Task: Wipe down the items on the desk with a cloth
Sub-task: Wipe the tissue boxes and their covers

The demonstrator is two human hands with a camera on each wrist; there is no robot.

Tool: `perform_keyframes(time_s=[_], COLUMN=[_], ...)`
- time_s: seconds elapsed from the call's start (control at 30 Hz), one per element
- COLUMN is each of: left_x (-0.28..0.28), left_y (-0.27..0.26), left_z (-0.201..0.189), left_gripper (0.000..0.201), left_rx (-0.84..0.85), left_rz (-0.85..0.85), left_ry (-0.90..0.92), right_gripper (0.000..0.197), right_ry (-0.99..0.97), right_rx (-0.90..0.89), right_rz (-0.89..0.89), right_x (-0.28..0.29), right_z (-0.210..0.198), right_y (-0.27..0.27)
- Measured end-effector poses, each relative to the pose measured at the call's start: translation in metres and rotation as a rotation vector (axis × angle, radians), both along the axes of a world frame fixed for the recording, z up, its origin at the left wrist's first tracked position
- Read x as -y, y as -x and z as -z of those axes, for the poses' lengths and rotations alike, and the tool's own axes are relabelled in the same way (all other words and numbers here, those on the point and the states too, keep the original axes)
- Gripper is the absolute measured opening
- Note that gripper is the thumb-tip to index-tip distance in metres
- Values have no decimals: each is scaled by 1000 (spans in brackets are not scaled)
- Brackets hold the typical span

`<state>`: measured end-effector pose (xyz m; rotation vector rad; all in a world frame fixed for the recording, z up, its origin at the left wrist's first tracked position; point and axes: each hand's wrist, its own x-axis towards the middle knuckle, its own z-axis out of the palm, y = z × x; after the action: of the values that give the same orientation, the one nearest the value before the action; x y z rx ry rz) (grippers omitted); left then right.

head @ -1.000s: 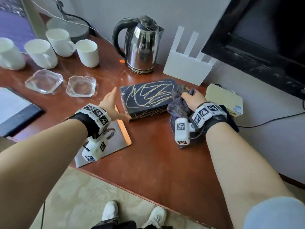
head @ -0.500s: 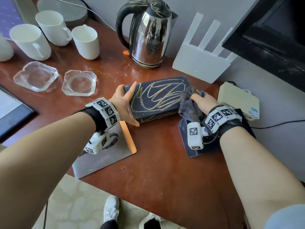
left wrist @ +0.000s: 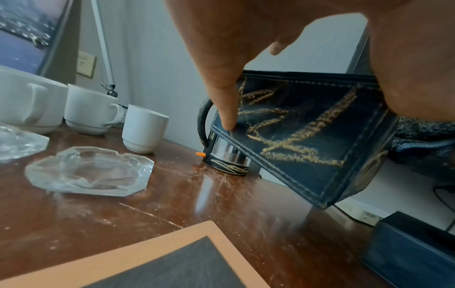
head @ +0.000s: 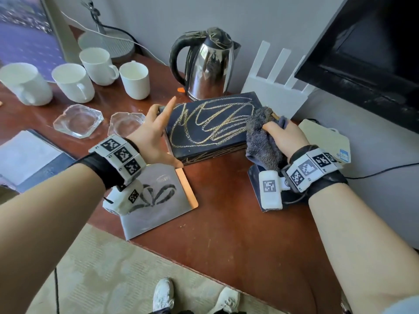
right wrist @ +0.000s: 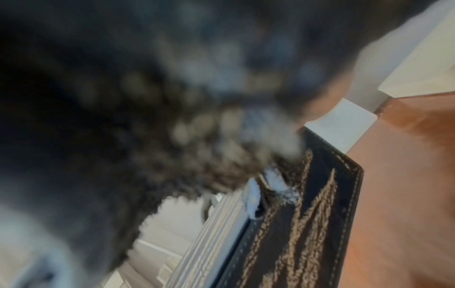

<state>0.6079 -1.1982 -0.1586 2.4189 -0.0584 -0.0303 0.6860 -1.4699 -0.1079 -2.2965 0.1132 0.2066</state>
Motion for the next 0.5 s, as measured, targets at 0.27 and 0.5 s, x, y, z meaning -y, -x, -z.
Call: perform_keyframes(time_s=[0.27, 0.5], left_x=[19, 81], left_y=[75, 134], left_z=[-20, 0], left_gripper=[141, 146], left_rx=[35, -46], left_rz=[109, 185], left_ry=[16, 23], right_gripper=[40, 41], right_ry=[-32, -54], right_rx=[78, 39], right_rz=[26, 64], right_x=[33, 100], right_z=[-10, 4], right_y=[91, 182])
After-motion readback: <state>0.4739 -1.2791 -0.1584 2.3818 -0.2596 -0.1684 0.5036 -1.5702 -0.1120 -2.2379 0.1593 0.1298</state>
